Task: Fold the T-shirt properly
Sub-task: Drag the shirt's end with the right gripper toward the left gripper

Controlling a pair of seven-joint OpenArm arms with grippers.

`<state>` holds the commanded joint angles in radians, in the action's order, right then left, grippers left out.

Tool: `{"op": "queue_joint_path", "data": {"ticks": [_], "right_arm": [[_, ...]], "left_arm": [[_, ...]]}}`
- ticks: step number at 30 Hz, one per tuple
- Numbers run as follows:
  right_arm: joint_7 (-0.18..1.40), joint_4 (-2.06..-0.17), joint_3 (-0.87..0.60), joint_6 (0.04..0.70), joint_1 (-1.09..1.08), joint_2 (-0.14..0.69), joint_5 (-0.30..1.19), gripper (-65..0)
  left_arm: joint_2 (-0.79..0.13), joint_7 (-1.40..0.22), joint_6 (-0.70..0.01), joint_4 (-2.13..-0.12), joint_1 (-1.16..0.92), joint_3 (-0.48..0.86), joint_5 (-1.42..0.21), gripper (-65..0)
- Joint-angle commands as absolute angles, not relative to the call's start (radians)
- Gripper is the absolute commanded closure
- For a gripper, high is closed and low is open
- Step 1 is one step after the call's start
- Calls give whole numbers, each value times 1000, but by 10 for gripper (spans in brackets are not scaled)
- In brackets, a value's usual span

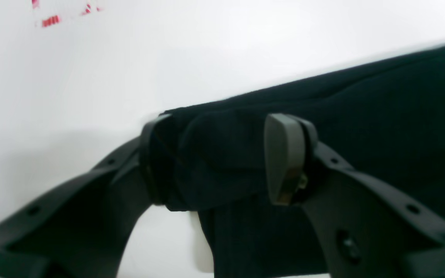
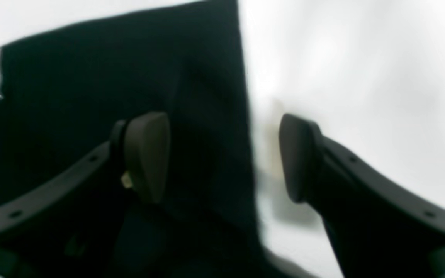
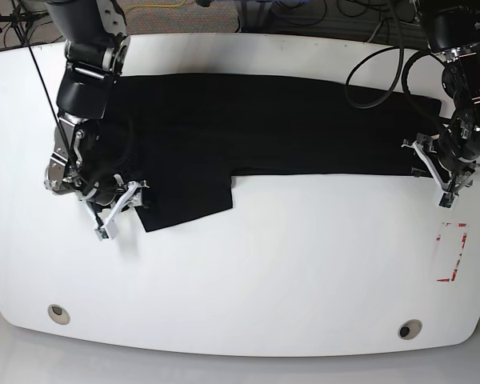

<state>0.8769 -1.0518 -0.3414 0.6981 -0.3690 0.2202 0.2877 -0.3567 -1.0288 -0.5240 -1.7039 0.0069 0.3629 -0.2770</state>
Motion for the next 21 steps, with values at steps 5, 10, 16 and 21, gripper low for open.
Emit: {"op": "queue_joint_path", "data": {"ticks": [5, 10, 16, 21], "right_arm": [[880, -1052, -340, 698, -364, 180, 288, -423], [880, -1049, -340, 698, -363, 177, 288, -423], [878, -1049, -340, 698, -367, 177, 288, -281], [878, -1050, -340, 698, -374, 179, 288, 0]], "left_arm": [[-357, -1029, -524, -1699, 7, 363, -274, -338], [-357, -1027, -524, -1698, 7, 363, -272, -338], [-357, -1027, -524, -1698, 7, 363, -272, -338], [-357, -1027, -524, -1696, 7, 363, -272, -338]]}}
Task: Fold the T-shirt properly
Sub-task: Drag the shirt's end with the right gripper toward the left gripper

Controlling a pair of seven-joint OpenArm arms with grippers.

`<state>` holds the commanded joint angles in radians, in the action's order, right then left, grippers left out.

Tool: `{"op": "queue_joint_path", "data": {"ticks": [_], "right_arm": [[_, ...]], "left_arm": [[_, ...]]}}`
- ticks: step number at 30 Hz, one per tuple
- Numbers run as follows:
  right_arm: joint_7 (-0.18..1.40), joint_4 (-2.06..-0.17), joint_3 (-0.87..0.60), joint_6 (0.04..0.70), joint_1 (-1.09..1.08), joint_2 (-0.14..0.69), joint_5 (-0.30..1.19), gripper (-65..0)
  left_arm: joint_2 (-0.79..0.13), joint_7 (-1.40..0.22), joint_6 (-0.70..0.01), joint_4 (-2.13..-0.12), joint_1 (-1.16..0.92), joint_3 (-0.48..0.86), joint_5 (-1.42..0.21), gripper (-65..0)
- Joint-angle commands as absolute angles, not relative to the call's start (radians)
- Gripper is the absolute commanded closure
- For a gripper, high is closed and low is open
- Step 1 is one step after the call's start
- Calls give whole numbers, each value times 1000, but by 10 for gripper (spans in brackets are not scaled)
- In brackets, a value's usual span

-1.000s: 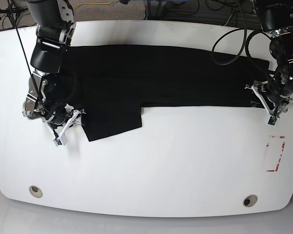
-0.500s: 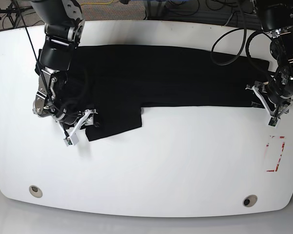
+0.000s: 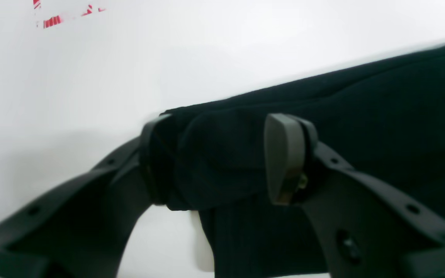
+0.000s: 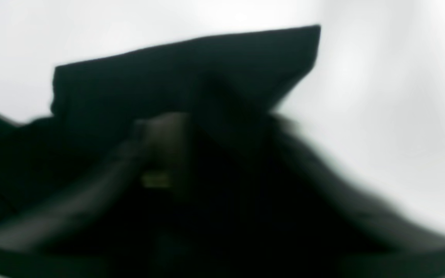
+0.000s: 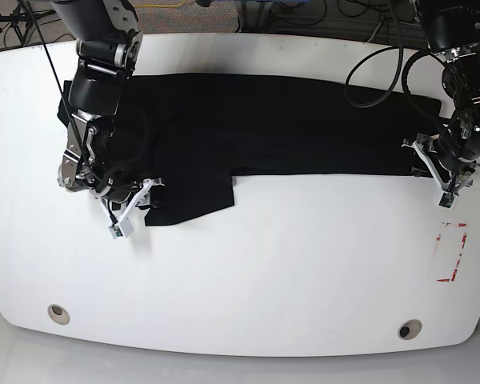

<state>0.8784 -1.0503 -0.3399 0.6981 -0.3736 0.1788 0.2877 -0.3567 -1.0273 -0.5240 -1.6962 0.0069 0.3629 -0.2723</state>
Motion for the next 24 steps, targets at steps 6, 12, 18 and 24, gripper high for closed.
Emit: {"op": "queue_joint_path", "data": {"ticks": [6, 12, 18, 24], "right_arm": [[877, -1053, -340, 698, -384, 179, 292, 0], [895, -1159, -348, 698, -377, 179, 360, 0], [1064, -1319, -351, 698, -341, 189, 532, 0], [1198, -1511, -344, 698, -252, 199, 739, 0]], "left_arm": [[-357, -1027, -524, -1696, 7, 361, -272, -338], [-357, -1027, -524, -1696, 7, 360, -272, -338], [-357, -1027, -524, -1696, 5, 360, -271, -338], [-357, -1027, -524, -1696, -1, 358, -271, -338]]}}
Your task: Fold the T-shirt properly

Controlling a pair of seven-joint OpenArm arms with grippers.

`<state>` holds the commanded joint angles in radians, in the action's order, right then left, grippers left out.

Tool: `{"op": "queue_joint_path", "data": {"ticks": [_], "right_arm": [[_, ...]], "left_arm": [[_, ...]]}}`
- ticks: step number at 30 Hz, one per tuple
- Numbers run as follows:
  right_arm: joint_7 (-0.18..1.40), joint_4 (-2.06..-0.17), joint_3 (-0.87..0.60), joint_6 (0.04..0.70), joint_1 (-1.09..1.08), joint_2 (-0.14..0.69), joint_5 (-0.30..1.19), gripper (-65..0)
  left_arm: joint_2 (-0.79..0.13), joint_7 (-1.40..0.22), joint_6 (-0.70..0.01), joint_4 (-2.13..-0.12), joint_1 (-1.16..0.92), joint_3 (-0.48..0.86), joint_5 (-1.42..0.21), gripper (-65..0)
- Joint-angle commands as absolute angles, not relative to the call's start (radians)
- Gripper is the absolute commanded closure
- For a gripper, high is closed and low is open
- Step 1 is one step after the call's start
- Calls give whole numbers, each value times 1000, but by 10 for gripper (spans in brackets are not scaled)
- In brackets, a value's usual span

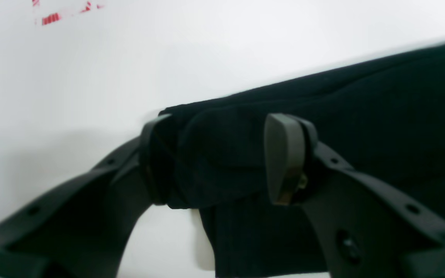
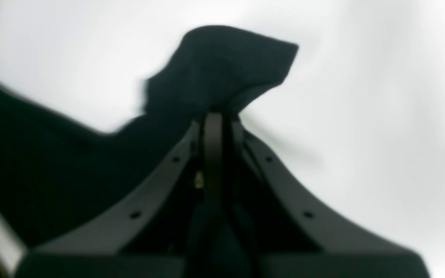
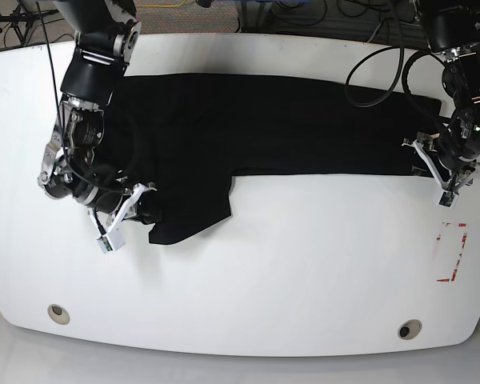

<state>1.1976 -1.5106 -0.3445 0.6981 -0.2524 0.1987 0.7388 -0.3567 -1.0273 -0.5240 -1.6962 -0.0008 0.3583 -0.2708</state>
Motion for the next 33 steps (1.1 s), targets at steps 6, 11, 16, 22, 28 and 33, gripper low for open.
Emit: {"op": "queue_joint_path", "data": {"ticks": [6, 11, 16, 22, 28, 33], "right_arm": [[1294, -1618, -344, 698, -157, 200, 888, 0], [1323, -1684, -343, 698, -81, 202, 931, 0], [1334, -1768, -343, 698, 4, 240, 1013, 0], [1334, -1840, -341, 698, 93, 278, 1101, 0], [1334, -1853, -340, 698, 154, 321, 1171, -13], [1334, -1848, -318, 698, 180, 349, 1175, -151]], "left_arm": [[-357, -1027, -521, -1695, -1, 357, -271, -338], [-357, -1027, -521, -1695, -2, 357, -271, -338], [-358, -1027, -521, -1695, -16, 357, -271, -338], [-358, -1027, -519, -1693, -22, 357, -271, -338], [-358, -1027, -519, -1650, -18, 357, -271, -338], [-358, -1026, -519, -1629, -16, 357, -271, -338]]}}
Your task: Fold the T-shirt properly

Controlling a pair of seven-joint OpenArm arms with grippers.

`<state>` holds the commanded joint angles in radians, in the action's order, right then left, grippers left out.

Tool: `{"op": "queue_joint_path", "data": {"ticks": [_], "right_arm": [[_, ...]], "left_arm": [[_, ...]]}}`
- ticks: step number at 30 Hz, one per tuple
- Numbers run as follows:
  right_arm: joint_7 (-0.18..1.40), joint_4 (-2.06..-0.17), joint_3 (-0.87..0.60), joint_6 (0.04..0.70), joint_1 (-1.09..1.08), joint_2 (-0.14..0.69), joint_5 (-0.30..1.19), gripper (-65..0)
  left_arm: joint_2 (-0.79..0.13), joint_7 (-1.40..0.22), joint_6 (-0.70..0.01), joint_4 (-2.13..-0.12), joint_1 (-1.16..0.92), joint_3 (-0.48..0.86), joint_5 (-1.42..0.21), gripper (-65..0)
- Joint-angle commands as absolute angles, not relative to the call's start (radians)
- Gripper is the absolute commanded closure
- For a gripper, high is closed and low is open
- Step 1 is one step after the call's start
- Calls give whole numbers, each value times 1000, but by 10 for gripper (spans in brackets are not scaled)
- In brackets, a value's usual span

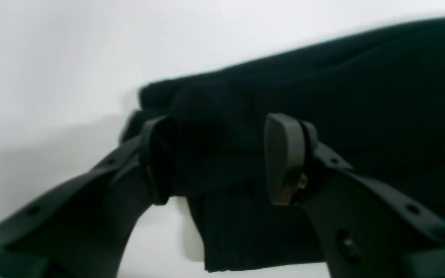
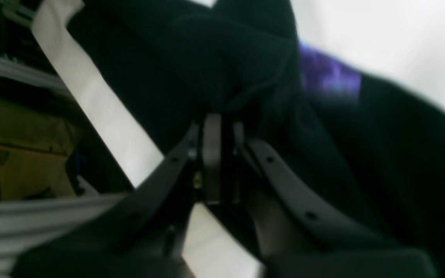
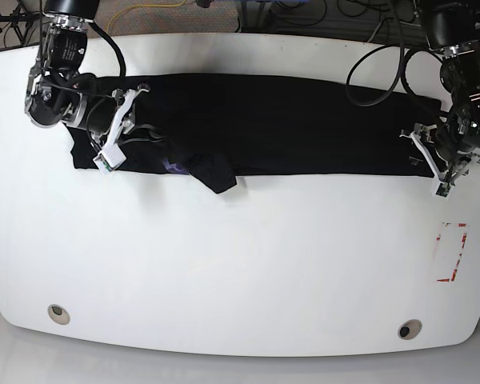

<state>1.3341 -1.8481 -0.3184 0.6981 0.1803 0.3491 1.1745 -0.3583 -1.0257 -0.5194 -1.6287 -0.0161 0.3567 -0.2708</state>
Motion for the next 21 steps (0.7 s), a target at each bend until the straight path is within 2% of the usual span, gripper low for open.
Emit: {"op": "queue_joint_path", "data": {"ticks": [4, 5, 7, 9, 13, 21], "right_arm": [[1334, -1851, -240, 698, 186, 384, 1176, -330], [1334, -1851, -231, 698, 186, 389, 1176, -346], [1334, -1853, -188, 698, 186, 401, 1178, -419], [1334, -1870, -168, 698, 186, 420, 1178, -450], [1333, -1903, -191, 698, 183, 427, 1178, -442], [1328, -1890, -403, 698, 170, 397, 1141, -376]], "left_arm": [[-358, -1026, -519, -1627, -15, 355, -271, -338], [-358, -1026, -519, -1627, -15, 355, -271, -338], [-358, -1026, -519, -1627, -15, 355, -271, -338], [-358, -1026, -519, -1627, -13, 355, -271, -338], [-358, -1026, -519, -1627, -13, 355, -271, -338], [-358, -1027, -519, -1633, -13, 357, -271, -338]]}}
